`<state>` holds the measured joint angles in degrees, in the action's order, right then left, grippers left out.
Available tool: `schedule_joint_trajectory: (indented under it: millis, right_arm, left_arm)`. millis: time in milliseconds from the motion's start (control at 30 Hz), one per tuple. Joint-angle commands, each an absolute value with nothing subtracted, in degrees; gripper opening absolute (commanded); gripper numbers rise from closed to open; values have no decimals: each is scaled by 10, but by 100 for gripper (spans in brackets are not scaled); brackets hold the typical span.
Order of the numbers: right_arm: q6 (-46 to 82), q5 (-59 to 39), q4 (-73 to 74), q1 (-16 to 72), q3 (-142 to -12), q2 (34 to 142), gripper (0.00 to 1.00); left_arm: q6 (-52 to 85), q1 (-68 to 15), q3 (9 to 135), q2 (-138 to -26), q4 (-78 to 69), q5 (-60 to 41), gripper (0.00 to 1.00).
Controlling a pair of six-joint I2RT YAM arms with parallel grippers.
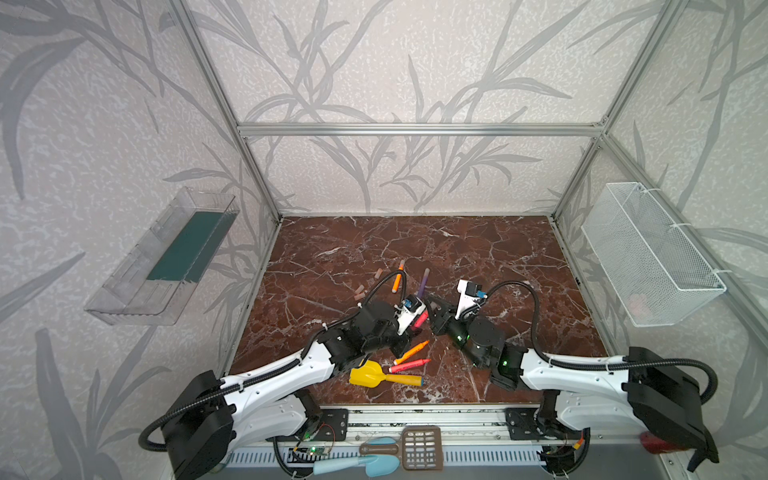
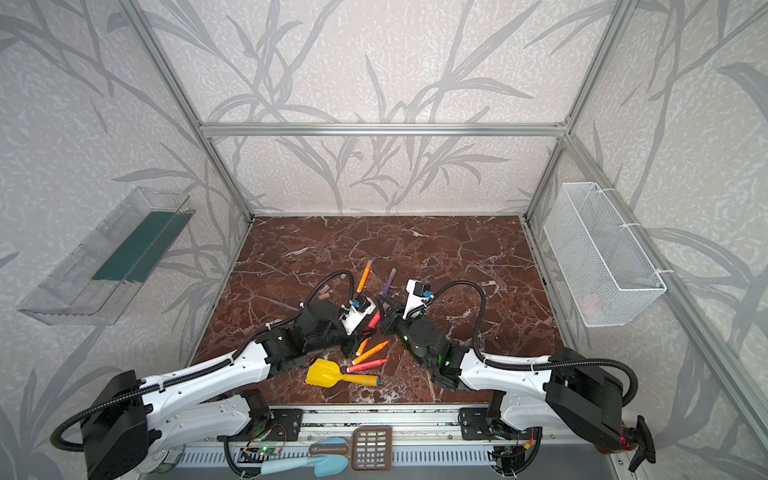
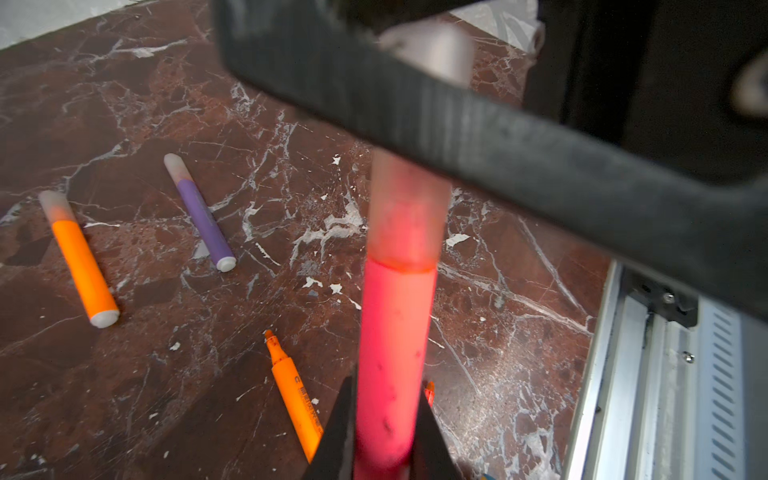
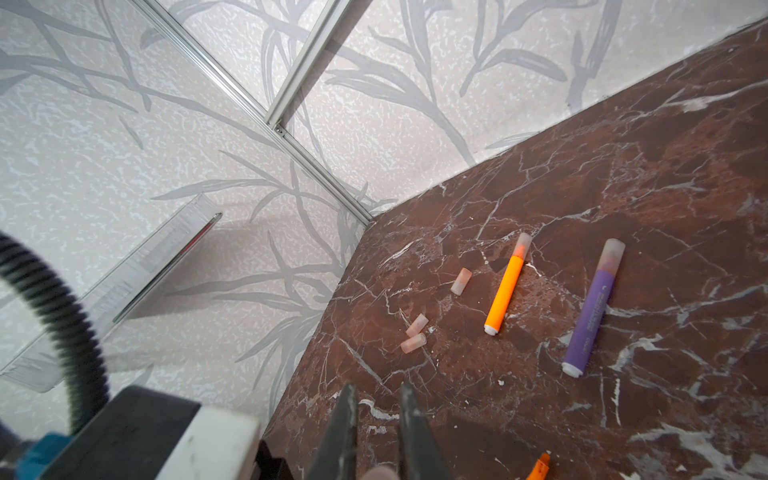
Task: Insert the pens into the pen caps
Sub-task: 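Press the cap down onto the pink marker with the right gripper, then carry the capped pink marker away with the left gripper while the right gripper withdraws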
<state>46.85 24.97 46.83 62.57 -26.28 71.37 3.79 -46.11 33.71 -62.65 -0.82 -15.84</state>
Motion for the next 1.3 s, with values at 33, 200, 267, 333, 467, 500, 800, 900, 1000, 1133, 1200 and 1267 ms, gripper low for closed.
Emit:
schedule_joint_trajectory:
  millis: [33,200,267,333,467,500,800,900,1000,1133,1200,1267]
  right_arm:
    - [424,85,479,688,-196,733,0]
    - [397,78,480,688,-196,733,0]
    - [406,81,460,692,-205,741,0]
    - [434,107,437,702,-214,753,0]
    - [482,134,341,722,-262,777,0]
    - [487,137,323,727,-276,783,0]
    - [560,223,193,744,-318,796,0]
    - [577,256,148,744,-322,785,0]
    - [580,263,179,744,-301,784,0]
    - [439,158,539,744,-200,815,0]
    - [393,136,625,745,-179,835,0]
    - [379,137,634,745,-174,842,0]
  left_arm:
    - [162,-349,406,-581,-193,-72,0]
    - [164,-329,406,-560,-181,-101,0]
    - [158,-330,405,-558,-177,-94,0]
    - [151,-329,400,-559,-182,-80,0]
    - [139,-330,400,-577,-186,-29,0]
    - [135,-330,406,-584,-183,-23,0]
    - [110,-347,409,-605,-190,33,0]
    - [110,-348,407,-606,-193,40,0]
    - [113,-349,401,-605,-199,32,0]
    - [142,-328,418,-608,-187,-61,0]
    - [159,-314,424,-604,-187,-104,0]
    - [167,-303,423,-593,-187,-129,0]
